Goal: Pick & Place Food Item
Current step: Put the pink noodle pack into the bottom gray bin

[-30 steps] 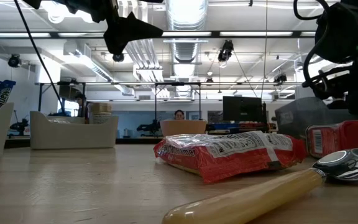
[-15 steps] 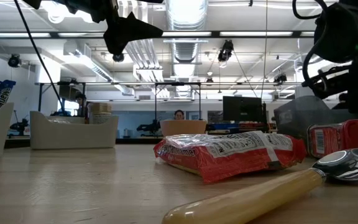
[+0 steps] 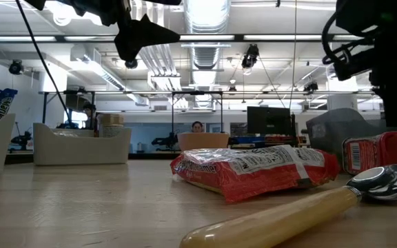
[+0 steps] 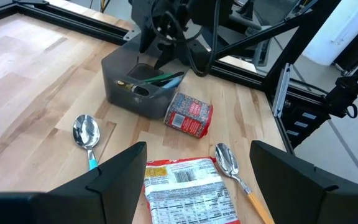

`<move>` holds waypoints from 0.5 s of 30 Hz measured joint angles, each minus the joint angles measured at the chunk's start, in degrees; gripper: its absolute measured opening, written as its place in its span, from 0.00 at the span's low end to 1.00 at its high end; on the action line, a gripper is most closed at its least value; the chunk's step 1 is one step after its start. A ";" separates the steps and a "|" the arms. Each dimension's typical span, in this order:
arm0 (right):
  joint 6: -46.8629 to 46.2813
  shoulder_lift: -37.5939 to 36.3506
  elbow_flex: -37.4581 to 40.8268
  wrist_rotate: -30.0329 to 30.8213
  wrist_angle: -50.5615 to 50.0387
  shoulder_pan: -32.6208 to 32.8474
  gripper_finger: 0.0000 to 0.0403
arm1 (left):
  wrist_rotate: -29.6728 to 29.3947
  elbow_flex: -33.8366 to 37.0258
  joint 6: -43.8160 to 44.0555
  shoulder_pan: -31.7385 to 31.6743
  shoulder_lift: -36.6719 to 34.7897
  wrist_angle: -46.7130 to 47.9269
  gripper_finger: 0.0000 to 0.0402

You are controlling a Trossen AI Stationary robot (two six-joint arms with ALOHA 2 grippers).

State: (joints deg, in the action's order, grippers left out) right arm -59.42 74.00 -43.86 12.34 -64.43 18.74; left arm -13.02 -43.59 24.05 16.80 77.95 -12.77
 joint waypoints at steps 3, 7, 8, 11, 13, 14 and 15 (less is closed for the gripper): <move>-2.08 0.00 -1.18 0.59 -2.27 0.00 0.62 | 0.00 0.00 0.03 0.00 0.00 0.46 0.73; -3.44 0.00 -3.53 1.29 -2.64 0.23 0.62 | 0.01 0.00 1.28 0.00 0.00 1.31 0.73; -3.43 0.00 -4.31 1.33 -2.68 0.53 0.62 | 0.02 0.00 1.39 0.00 0.00 1.51 0.73; -3.21 0.08 -7.12 2.73 -2.45 2.05 0.62 | 0.02 0.00 1.53 -0.02 0.00 2.49 0.73; -3.24 0.09 -9.04 3.99 -2.25 3.46 0.62 | 0.02 0.01 1.54 -0.02 0.00 2.77 0.73; -3.21 0.09 -9.99 4.63 -2.11 4.19 0.62 | 0.01 0.01 1.54 -0.02 0.00 2.88 0.73; -3.17 0.09 -10.88 5.36 -1.66 4.97 0.62 | 0.02 0.01 1.54 -0.02 0.00 3.07 0.73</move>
State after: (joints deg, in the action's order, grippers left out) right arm -62.58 74.08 -54.74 17.70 -66.09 23.71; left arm -13.00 -43.58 25.59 16.78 77.95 -9.70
